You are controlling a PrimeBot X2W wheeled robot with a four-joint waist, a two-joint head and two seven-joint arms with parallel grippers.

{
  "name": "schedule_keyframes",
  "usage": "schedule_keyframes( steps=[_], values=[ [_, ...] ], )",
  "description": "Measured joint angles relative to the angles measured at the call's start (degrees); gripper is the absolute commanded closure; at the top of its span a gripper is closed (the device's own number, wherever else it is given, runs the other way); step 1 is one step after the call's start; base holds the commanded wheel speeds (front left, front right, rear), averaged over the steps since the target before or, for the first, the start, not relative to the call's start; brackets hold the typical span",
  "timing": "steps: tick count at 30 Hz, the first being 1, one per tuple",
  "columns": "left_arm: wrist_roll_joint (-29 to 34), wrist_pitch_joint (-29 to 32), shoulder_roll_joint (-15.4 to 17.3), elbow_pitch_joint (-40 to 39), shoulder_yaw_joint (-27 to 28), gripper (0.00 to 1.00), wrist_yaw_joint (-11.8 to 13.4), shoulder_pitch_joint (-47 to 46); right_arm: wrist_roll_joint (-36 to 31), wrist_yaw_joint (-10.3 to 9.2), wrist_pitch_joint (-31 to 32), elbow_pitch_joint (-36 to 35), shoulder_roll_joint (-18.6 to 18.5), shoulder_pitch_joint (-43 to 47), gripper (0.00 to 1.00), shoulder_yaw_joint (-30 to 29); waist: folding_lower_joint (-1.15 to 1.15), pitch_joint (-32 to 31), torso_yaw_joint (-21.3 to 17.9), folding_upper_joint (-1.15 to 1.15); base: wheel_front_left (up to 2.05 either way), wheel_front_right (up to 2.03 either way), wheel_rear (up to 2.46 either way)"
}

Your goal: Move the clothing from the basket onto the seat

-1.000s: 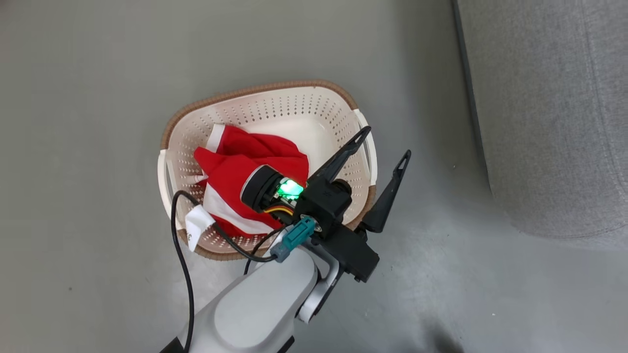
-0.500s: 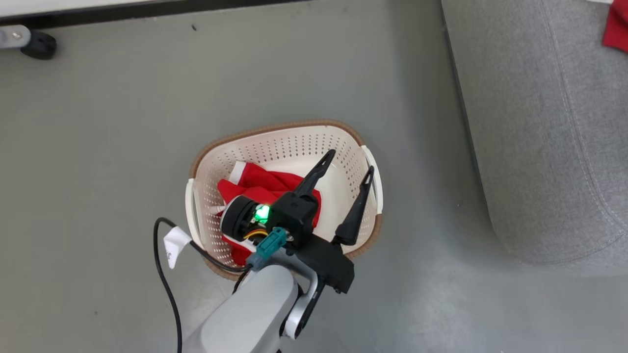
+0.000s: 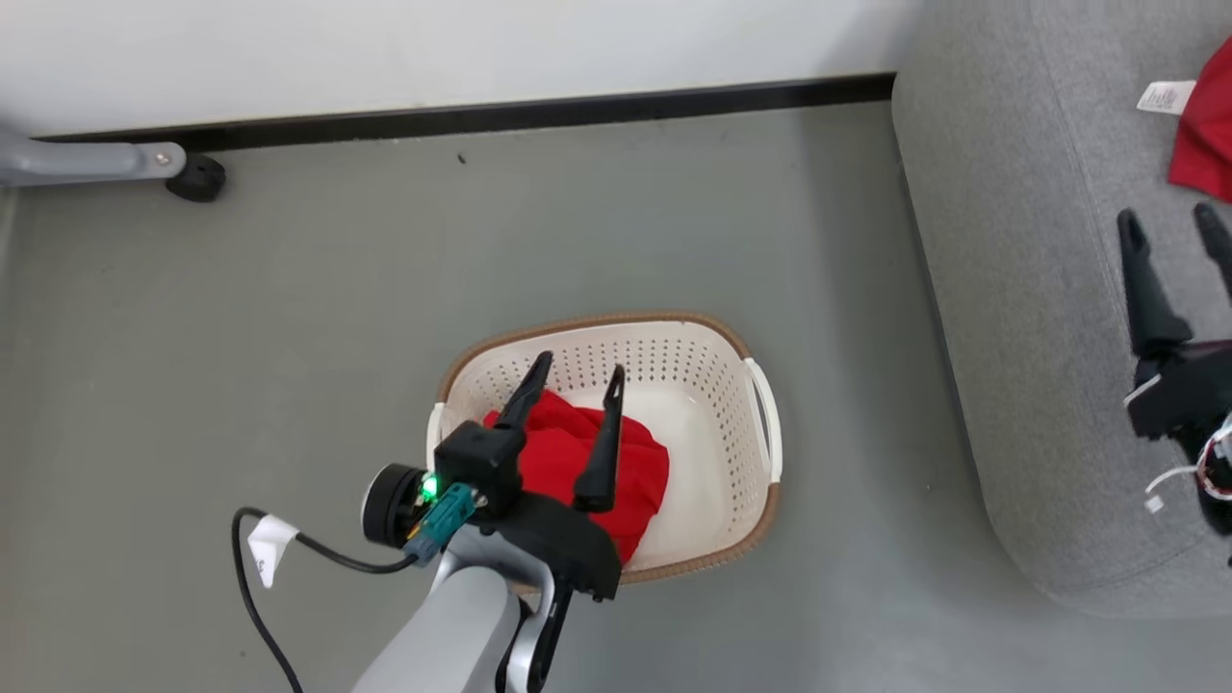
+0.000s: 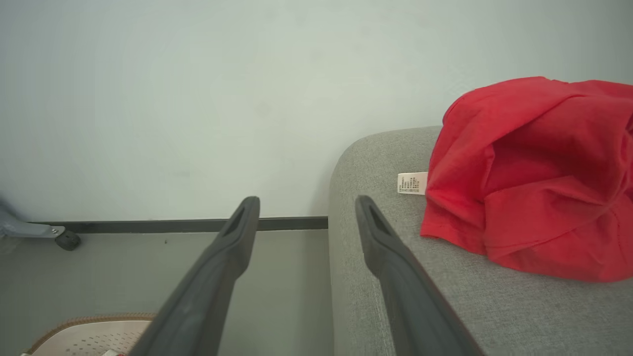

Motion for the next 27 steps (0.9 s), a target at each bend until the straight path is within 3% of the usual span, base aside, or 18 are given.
schedule_keyframes(
  steps=[12,27],
  values=[
    [3.01,0.00,-0.14,0.83,9.22,0.00,0.00,4.69,-2.57,0.00,0.00,-5.41,3.10,6.49,0.00,1.91,0.00,-4.72,2.78,0.00,0.00,0.00,0.00],
    [8.28,0.01,-0.25,0.98,20.94,0.00,0.00,11.41,-4.00,-0.01,0.00,-8.46,7.08,12.88,0.00,1.12,0.01,-9.03,2.52,0.00,0.00,0.00,0.00]
  ],
)
